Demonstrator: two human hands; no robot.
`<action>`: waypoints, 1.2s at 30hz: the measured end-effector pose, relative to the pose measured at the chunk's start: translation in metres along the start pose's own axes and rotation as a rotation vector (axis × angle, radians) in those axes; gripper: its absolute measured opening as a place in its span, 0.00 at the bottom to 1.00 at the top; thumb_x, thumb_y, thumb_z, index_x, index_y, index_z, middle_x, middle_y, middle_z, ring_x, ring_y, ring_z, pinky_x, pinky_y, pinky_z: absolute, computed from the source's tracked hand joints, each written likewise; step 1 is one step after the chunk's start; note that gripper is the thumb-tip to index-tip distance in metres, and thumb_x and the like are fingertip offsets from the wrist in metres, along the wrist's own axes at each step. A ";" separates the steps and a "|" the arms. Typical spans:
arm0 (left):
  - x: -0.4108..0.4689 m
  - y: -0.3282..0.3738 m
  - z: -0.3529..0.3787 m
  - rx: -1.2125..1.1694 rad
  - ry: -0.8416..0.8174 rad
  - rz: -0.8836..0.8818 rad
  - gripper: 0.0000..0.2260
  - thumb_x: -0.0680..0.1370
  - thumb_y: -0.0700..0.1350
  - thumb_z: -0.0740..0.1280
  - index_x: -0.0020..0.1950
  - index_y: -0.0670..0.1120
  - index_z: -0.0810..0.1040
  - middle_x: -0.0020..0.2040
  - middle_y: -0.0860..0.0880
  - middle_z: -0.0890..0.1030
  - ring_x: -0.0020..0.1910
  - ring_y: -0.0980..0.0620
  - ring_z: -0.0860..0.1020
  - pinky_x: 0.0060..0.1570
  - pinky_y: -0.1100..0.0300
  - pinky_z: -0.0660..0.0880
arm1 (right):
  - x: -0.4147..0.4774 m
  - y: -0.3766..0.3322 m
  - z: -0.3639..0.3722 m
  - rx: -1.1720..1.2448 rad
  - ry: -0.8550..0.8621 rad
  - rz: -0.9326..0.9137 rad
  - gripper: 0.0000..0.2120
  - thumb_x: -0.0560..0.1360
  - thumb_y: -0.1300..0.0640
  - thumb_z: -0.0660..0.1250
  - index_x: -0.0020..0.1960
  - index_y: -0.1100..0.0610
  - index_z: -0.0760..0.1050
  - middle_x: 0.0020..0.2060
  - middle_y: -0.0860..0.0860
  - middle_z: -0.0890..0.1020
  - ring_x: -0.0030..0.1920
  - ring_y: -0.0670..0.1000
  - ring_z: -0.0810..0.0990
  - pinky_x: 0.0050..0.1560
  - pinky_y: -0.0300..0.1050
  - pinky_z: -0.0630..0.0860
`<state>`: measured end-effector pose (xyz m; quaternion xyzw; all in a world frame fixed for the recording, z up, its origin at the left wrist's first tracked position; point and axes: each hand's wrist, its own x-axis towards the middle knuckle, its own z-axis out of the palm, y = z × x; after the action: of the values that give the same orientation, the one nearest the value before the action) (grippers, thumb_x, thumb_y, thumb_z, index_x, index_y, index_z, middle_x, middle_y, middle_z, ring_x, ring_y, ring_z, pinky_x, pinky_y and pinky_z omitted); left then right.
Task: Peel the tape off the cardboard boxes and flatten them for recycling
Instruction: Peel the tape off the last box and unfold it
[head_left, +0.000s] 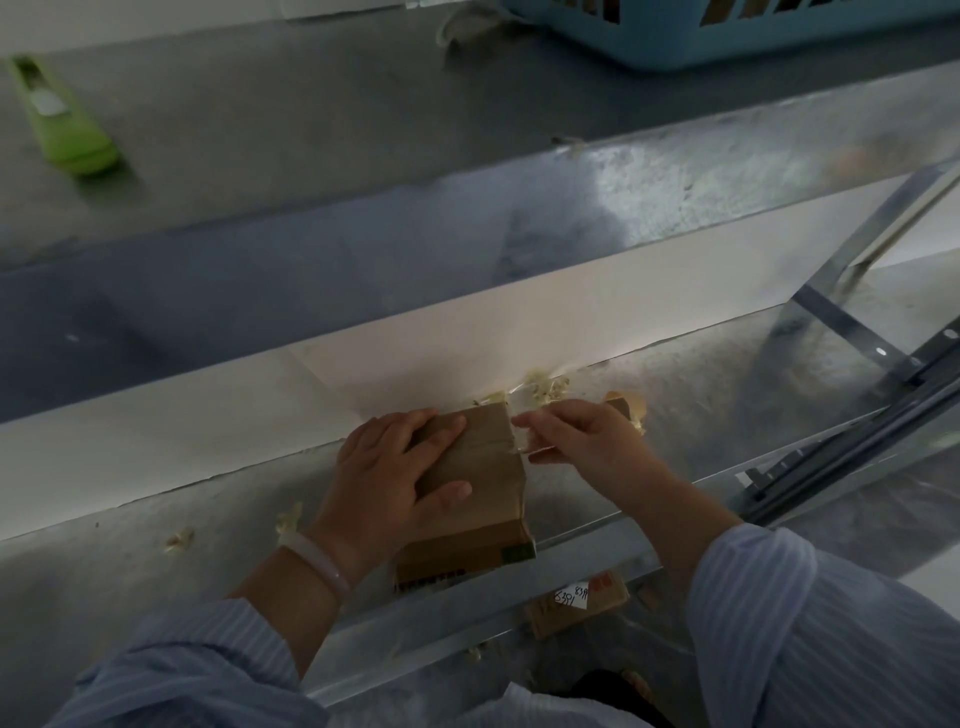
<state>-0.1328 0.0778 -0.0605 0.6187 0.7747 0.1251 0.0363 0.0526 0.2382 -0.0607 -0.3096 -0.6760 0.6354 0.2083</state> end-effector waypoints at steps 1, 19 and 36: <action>0.000 0.000 0.000 0.005 0.000 0.000 0.31 0.75 0.68 0.50 0.73 0.55 0.68 0.68 0.49 0.71 0.66 0.46 0.69 0.67 0.46 0.63 | -0.001 0.001 -0.002 -0.111 -0.034 -0.028 0.09 0.75 0.57 0.70 0.49 0.44 0.84 0.40 0.44 0.85 0.44 0.46 0.84 0.48 0.39 0.80; 0.001 -0.008 0.005 0.004 0.007 0.034 0.30 0.76 0.69 0.50 0.73 0.58 0.67 0.69 0.51 0.70 0.67 0.48 0.68 0.67 0.47 0.63 | 0.007 0.002 0.011 -0.774 0.060 -0.328 0.06 0.77 0.58 0.66 0.44 0.52 0.70 0.39 0.47 0.81 0.39 0.44 0.80 0.41 0.42 0.79; 0.000 -0.012 0.001 -0.063 -0.001 0.102 0.29 0.75 0.69 0.53 0.73 0.58 0.67 0.70 0.52 0.69 0.68 0.49 0.67 0.67 0.46 0.62 | 0.006 0.020 -0.005 0.192 0.045 0.196 0.14 0.79 0.64 0.62 0.62 0.55 0.77 0.49 0.51 0.85 0.50 0.49 0.84 0.51 0.46 0.81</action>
<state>-0.1439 0.0755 -0.0641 0.6560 0.7378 0.1510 0.0496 0.0551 0.2464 -0.0810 -0.3669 -0.5738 0.7075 0.1888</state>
